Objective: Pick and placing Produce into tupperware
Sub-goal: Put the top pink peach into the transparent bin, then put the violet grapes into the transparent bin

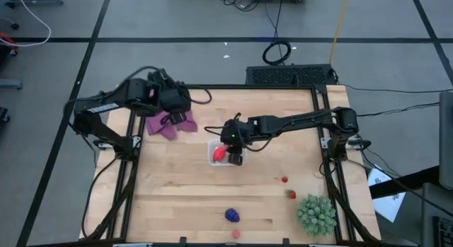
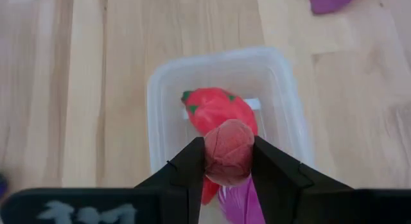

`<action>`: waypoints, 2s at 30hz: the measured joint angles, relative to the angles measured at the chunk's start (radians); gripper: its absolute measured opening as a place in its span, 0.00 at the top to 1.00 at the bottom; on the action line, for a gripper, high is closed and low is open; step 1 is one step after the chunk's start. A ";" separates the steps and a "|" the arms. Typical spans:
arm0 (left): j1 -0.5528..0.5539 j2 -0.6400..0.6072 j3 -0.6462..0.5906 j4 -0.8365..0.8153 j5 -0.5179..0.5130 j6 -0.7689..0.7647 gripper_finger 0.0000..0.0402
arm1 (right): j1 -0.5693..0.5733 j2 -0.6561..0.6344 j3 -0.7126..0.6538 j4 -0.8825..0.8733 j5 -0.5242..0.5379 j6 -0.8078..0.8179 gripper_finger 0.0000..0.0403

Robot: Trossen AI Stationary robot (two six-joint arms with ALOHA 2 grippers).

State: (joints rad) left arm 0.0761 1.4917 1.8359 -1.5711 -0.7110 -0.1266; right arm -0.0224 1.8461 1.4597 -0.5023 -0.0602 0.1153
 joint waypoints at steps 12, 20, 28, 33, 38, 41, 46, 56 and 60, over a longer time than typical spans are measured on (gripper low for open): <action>0.064 -0.044 0.000 0.000 0.012 -0.026 0.44 | -0.003 0.073 -0.001 0.027 -0.050 -0.009 0.74; 0.063 -0.042 0.000 0.000 0.024 -0.031 0.44 | -0.001 0.095 0.000 0.021 -0.050 -0.007 0.74; 0.063 -0.042 0.000 0.000 0.026 -0.033 0.44 | 0.004 0.119 -0.002 0.006 -0.057 -0.005 0.74; 0.063 -0.042 0.000 0.000 0.030 -0.034 0.44 | 0.004 0.117 0.000 0.014 -0.071 -0.007 0.74; 0.063 -0.042 0.000 0.000 0.030 -0.036 0.44 | 0.004 0.117 -0.001 -0.002 -0.076 -0.022 0.73; 0.063 -0.042 0.000 0.000 0.031 -0.036 0.44 | 0.004 0.122 -0.001 -0.002 -0.076 -0.023 0.70; 0.063 -0.042 0.000 0.000 0.031 -0.040 0.44 | 0.004 0.123 -0.001 0.002 -0.075 -0.023 0.65; 0.063 -0.041 0.000 0.000 0.032 -0.043 0.44 | 0.004 0.122 -0.001 0.005 -0.074 -0.043 0.59; 0.063 -0.041 0.000 0.000 0.056 -0.053 0.44 | -0.002 0.112 -0.001 -0.001 -0.073 -0.096 0.58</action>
State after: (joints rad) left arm 0.1390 1.4506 1.8362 -1.5708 -0.6549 -0.1798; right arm -0.0246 1.9583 1.4587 -0.5028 -0.1329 0.0195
